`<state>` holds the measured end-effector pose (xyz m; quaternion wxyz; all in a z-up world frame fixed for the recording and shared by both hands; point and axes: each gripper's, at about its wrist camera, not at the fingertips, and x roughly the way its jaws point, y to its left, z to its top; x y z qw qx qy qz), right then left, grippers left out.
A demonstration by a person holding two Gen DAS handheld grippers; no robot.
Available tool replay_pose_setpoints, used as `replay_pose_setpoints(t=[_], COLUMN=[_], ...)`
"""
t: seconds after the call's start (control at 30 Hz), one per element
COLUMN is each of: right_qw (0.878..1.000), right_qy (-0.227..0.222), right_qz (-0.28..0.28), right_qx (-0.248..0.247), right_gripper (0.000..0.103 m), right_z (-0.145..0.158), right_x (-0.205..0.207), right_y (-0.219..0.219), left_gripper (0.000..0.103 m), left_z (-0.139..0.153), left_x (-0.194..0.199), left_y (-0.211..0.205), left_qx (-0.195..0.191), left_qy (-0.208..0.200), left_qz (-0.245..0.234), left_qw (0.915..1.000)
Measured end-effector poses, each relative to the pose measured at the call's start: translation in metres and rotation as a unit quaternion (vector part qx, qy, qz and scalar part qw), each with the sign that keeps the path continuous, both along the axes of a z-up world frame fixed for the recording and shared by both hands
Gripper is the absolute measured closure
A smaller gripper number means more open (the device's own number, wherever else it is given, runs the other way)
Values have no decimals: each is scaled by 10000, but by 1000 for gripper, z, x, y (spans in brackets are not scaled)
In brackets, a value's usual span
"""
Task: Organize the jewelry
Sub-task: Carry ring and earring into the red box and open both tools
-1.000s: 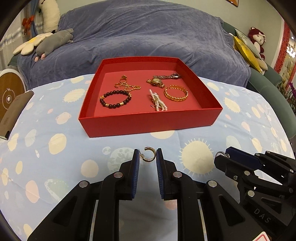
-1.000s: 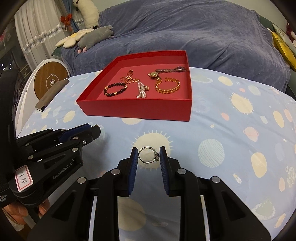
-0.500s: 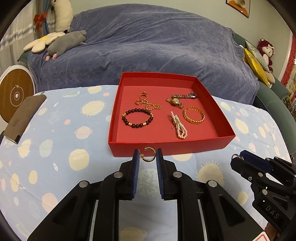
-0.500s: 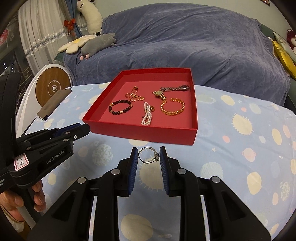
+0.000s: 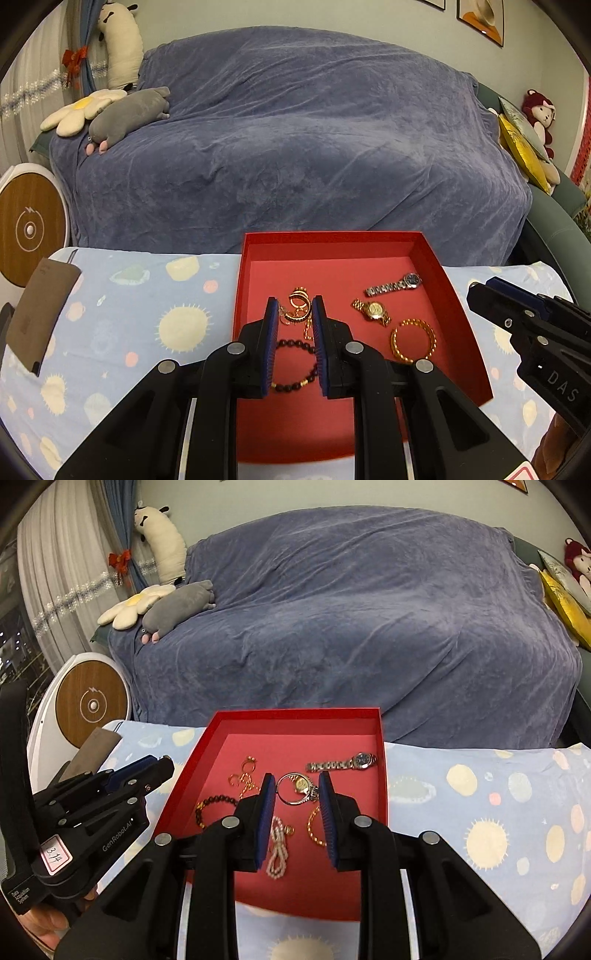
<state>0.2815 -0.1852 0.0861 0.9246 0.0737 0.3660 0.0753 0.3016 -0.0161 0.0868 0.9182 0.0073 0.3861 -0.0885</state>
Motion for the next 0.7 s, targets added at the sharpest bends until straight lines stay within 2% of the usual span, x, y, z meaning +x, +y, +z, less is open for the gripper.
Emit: replay_pose_setpoints(t=[0.33,0.7], right_qw=[9982,9967], right_qy=[596,816], right_qz=[-6,-25], right_qx=[19,52], right_gripper=[80,80], right_z=[-44,-60], right_x=[69,99], right_y=[-4,-1], left_gripper=[87,87], left_z=[-30,-46], left_x=[68,103], left_y=[-21,-27], left_qx=[162,288], left_qy=[255,348], left_qz=[28,50], left_qw=[9995,9990])
